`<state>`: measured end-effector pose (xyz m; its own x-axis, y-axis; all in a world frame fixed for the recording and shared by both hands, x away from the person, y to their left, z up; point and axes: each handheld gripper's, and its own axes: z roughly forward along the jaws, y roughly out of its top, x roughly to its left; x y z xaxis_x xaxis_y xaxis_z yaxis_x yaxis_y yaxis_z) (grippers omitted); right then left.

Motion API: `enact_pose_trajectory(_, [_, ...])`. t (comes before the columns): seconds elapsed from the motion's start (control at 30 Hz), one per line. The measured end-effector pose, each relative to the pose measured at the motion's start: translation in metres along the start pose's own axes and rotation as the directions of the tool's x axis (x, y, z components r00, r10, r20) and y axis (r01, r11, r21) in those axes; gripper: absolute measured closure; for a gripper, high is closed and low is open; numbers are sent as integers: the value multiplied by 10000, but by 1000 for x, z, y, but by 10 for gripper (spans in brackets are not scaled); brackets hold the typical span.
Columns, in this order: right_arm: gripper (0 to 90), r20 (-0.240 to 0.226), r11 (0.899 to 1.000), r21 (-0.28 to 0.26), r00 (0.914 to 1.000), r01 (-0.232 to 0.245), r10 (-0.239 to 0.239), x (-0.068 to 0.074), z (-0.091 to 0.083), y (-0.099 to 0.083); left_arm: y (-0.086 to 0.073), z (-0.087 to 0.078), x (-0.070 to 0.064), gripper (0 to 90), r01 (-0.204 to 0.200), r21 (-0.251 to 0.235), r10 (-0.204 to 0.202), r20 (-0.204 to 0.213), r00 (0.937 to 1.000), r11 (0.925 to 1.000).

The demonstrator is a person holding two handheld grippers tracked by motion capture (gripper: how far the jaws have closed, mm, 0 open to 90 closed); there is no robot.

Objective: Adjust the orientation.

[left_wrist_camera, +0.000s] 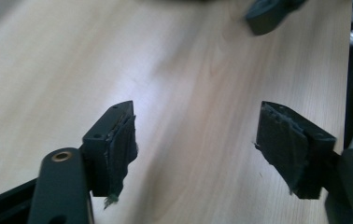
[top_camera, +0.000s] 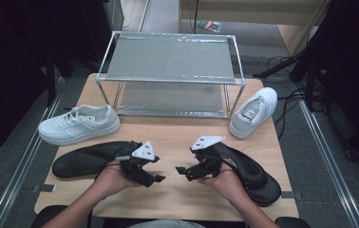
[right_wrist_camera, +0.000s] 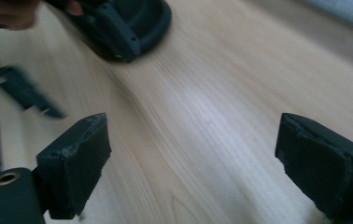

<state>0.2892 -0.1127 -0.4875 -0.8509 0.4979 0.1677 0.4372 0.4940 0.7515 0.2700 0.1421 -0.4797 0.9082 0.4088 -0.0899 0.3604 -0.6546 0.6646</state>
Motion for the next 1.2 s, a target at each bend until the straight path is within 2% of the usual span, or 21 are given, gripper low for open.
enact_pose_trajectory(0.13, [151,6,9996,-249,9999,-143,143,-5,-11,0,4,-4,4,402,69,-209,-72,-162,9998,9998])
enact_pose_trajectory(0.23, [188,-2,9972,-7,9972,-747,747,-9,-15,-2,2,-6,9,435,514,-472,-510,91,9987,9976])
enact_pose_trajectory(0.27, [229,-77,9960,84,9960,-886,887,-10,-16,-2,1,-6,9,444,611,-436,-603,198,9980,9972])
enact_pose_trajectory(0.3, [229,-77,9960,84,9960,-886,887,-10,-16,-2,1,-6,9,458,611,-436,-603,198,9980,9972])
enact_pose_trajectory(0.33, [265,-289,9939,30,9935,-1099,1099,-10,-17,-1,-2,-7,10,461,701,-226,-691,402,9968,9973])
enact_pose_trajectory(0.4, [266,-237,9953,-142,9951,-961,957,-8,-20,1,-4,-7,12,458,967,-137,-958,567,9938,9952])
enact_pose_trajectory(0.43, [266,-237,9953,-142,9951,-961,957,-8,-20,1,-4,-7,12,459,967,-137,-958,567,9938,9952])
enact_pose_trajectory(0.47, [275,-88,9970,-369,9977,-679,676,-7,-24,2,-6,-8,14,458,1421,-147,-1408,710,9875,9897])
enact_pose_trajectory(0.53, [301,20,9961,-587,9978,-658,660,-7,-28,3,-6,-9,14,437,1519,-209,-1501,719,9861,9882])
enact_pose_trajectory(0.63, [315,206,9955,-782,9982,-537,555,-8,-31,4,-5,-11,12,407,1489,-95,-1479,706,9865,9888])
enact_pose_trajectory(0.67, [314,226,9955,-774,9982,-542,561,-8,-31,5,-3,-14,10,407,1581,217,-1591,585,9855,9872])
enact_pose_trajectory(0.73, [308,186,9961,-685,9982,-558,572,-7,-29,6,-2,-17,9,412,1624,282,-1637,561,9849,9863])
enact_pose_trajectory(0.77, [308,148,9975,-523,9987,-481,489,-5,-28,7,-2,-20,8,411,1716,218,-1726,655,9828,9849])
enact_pose_trajectory(0.8, [313,322,9988,-383,9989,-314,326,-2,-27,8,-3,-26,6,409,1756,-16,-1749,774,9815,9845])
enact_pose_trajectory(0.83, [313,322,9988,-383,9989,-314,326,-2,-27,8,-3,-26,6,408,1756,-16,-1749,774,9815,9845])
enact_pose_trajectory(0.87, [321,437,9994,-334,9990,-111,125,2,-26,9,-3,-29,6,408,1735,-99,-1723,754,9822,9848])
enact_pose_trajectory(0.9, [328,505,9996,-272,9987,27,-14,6,-25,12,-5,-31,8,401,1746,-59,-1737,734,9821,9846])
enact_pose_trajectory(1.0, [345,454,9998,-178,9989,109,-101,6,-23,13,-10,-30,14,396,1729,224,-1739,536,9833,9847])
enact_pose_trajectory(1.1, [347,433,9999,-104,9990,70,-65,3,-23,13,-15,-28,21,396,1510,505,-1525,286,9879,9872])
enact_pose_trajectory(1.13, [348,509,10000,-22,9987,30,-29,0,-23,11,-19,-29,26,400,1558,721,-1579,235,9872,9852])
enact_pose_trajectory(1.2, [356,453,9999,-76,9989,-80,84,-2,-23,10,-20,-31,28,397,1618,649,-1639,287,9861,9847])
